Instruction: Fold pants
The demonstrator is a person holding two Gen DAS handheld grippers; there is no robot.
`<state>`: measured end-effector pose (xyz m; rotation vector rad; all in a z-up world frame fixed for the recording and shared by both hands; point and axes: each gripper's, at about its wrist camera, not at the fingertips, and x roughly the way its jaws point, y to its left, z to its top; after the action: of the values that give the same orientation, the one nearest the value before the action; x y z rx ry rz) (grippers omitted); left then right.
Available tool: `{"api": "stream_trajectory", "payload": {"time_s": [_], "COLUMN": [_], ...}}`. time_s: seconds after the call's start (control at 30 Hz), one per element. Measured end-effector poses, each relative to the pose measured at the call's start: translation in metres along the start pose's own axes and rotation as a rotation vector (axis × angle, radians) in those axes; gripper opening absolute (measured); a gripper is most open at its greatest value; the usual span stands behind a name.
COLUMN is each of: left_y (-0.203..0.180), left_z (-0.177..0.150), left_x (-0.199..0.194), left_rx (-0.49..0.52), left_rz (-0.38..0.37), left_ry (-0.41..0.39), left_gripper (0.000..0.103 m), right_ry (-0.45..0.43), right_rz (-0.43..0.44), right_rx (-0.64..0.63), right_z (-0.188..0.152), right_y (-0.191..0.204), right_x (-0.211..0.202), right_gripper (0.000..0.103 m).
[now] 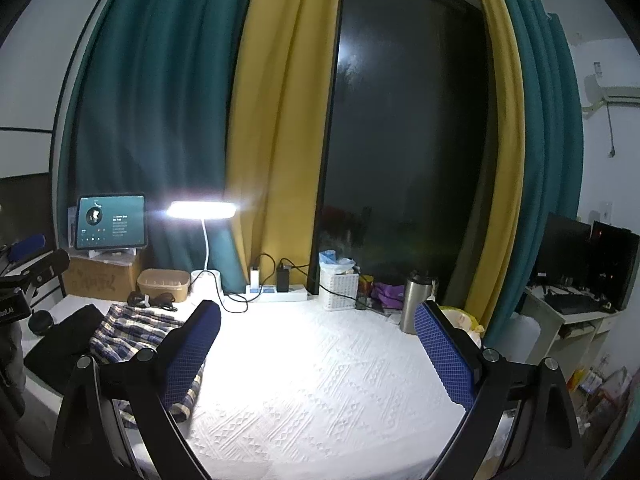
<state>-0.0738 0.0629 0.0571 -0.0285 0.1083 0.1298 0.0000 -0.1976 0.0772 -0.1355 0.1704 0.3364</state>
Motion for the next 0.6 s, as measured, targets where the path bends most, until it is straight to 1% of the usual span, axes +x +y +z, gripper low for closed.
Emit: {"api": "stream_trajectory", "payload": {"time_s": [0.6], "left_y": [-0.0054], "left_z": [-0.0016], "left_x": [0.0015], "left_rx": [0.016], "left_rz": [-0.010], "left_ry": [0.020], "left_gripper": [0.102], "right_ry": [0.015], "right_rz": [0.004], "right_rx": [0.012], "right_z": [-0.0072], "right_y": [-0.0067], "right_x": [0.0043], "right_gripper": [0.098]}}
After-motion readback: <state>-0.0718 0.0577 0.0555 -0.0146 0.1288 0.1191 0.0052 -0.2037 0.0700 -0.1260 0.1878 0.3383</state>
